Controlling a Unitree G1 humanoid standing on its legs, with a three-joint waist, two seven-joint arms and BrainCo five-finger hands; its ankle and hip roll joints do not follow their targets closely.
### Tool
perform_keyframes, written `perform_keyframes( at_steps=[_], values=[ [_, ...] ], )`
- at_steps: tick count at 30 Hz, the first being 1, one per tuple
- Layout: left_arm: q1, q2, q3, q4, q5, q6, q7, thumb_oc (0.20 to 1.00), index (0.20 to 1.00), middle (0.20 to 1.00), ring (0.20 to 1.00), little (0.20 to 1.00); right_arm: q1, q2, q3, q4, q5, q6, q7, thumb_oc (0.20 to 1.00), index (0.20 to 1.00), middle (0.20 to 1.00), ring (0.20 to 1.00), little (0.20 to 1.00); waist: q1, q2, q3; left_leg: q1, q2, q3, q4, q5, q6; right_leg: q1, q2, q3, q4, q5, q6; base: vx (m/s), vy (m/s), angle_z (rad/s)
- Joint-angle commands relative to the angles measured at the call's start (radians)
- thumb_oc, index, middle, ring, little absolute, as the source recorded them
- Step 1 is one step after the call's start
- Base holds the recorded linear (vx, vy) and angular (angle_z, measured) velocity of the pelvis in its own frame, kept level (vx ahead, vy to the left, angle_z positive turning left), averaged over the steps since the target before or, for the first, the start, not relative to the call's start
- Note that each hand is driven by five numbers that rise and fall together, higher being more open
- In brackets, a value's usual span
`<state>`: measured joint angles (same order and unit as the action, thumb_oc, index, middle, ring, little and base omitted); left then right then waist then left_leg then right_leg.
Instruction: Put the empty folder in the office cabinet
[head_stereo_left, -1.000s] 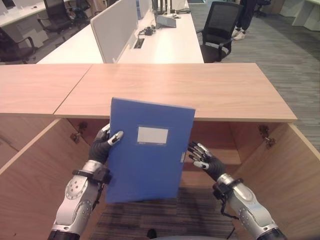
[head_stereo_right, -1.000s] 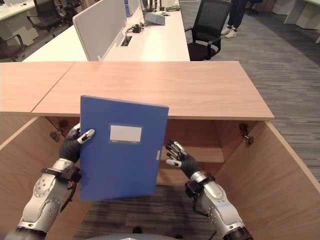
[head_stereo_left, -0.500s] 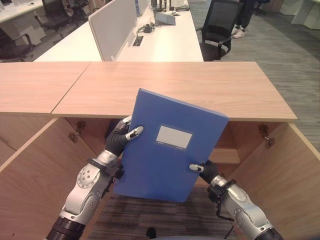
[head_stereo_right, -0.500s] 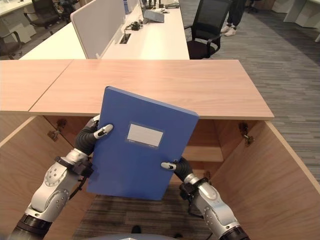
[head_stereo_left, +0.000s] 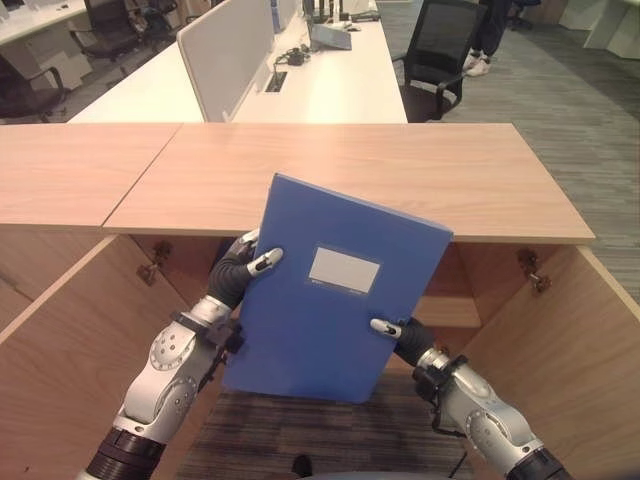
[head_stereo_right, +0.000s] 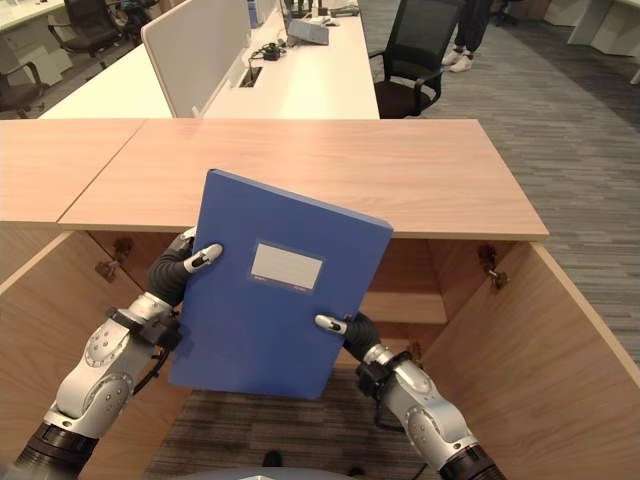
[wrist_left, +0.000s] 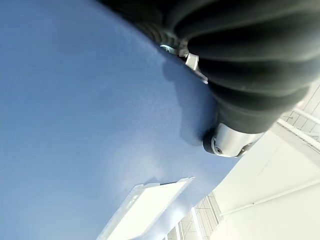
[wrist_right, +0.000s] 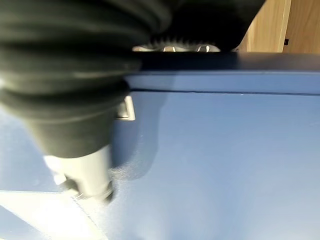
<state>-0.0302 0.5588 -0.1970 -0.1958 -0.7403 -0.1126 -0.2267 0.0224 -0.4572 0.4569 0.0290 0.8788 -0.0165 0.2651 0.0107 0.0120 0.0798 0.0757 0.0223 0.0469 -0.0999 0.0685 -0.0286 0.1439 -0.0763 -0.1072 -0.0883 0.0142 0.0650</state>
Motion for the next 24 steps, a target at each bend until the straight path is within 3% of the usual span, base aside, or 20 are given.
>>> perform_keyframes(
  at_steps=[1,9,10,11,18,23,24],
  values=[
    [-0.092,-0.019,-0.096,-0.032,-0.065,-0.03,-0.089,0.2,0.2,0.2,0.2,0.2,-0.137,0.069,0.06,-0.16,0.053,-0.032,0.061,0.2,0.2,0.2,0.2,0.2,0.004,-0.03,-0.018,0.067,0.043,0.028,0.013,-0.096,-0.055,-0.018,-0.049,0.003,0.006,0.012,0.069,0.0,0.0,0.0],
    [-0.062,-0.029,-0.064,-0.032,-0.064,-0.031,-0.099,0.2,0.2,0.2,0.2,0.2,-0.118,0.058,0.036,-0.165,0.038,-0.03,0.076,0.2,0.2,0.2,0.2,0.2,0.006,-0.033,-0.021,0.067,0.043,0.028,0.013,-0.096,-0.055,-0.018,-0.051,0.002,0.005,0.013,0.07,0.0,0.0,0.0],
    [-0.057,-0.03,-0.056,-0.031,-0.061,-0.032,-0.1,0.288,0.288,0.288,0.288,0.288,-0.118,0.054,0.032,-0.164,0.026,-0.031,0.078,0.2,0.2,0.2,0.2,0.2,0.007,-0.033,-0.021,0.067,0.043,0.029,0.013,-0.096,-0.055,-0.018,-0.05,0.002,0.005,0.013,0.069,0.0,0.0,0.0],
    [-0.036,-0.035,-0.038,-0.027,-0.06,-0.033,-0.102,1.0,1.0,1.0,1.0,1.0,-0.112,0.04,0.009,-0.165,-0.016,-0.039,0.078,0.2,0.2,0.2,0.2,0.2,0.007,-0.033,-0.022,0.064,0.042,0.027,0.013,-0.095,-0.055,-0.019,-0.051,0.0,0.003,0.013,0.07,0.0,0.0,0.0],
    [0.065,-0.047,0.073,-0.008,-0.06,-0.031,-0.128,1.0,1.0,1.0,1.0,1.0,-0.035,0.024,-0.133,-0.152,-0.121,-0.07,0.055,0.2,0.2,0.2,0.2,0.2,0.008,-0.027,-0.024,0.053,0.038,0.021,0.013,-0.094,-0.054,-0.031,-0.056,0.007,0.001,0.017,0.074,0.0,0.003,0.01],
    [0.163,-0.016,0.155,0.019,-0.065,-0.016,-0.175,1.0,1.0,1.0,1.0,1.0,0.011,0.02,-0.193,-0.143,-0.14,-0.075,0.064,0.2,0.2,0.2,0.2,0.2,0.019,-0.024,-0.018,0.047,0.037,0.019,0.013,-0.092,-0.053,-0.038,-0.056,0.008,0.001,0.02,0.076,0.01,0.002,0.03],
    [0.23,0.015,0.189,0.047,-0.074,0.0,-0.227,1.0,1.0,1.0,1.0,1.0,0.033,0.006,-0.21,-0.136,-0.14,-0.067,0.087,0.2,0.2,0.2,0.2,0.2,0.026,-0.023,-0.012,0.041,0.037,0.016,0.013,-0.092,-0.052,-0.043,-0.057,0.004,0.001,0.021,0.078,-0.01,0.006,0.03]
  ],
)
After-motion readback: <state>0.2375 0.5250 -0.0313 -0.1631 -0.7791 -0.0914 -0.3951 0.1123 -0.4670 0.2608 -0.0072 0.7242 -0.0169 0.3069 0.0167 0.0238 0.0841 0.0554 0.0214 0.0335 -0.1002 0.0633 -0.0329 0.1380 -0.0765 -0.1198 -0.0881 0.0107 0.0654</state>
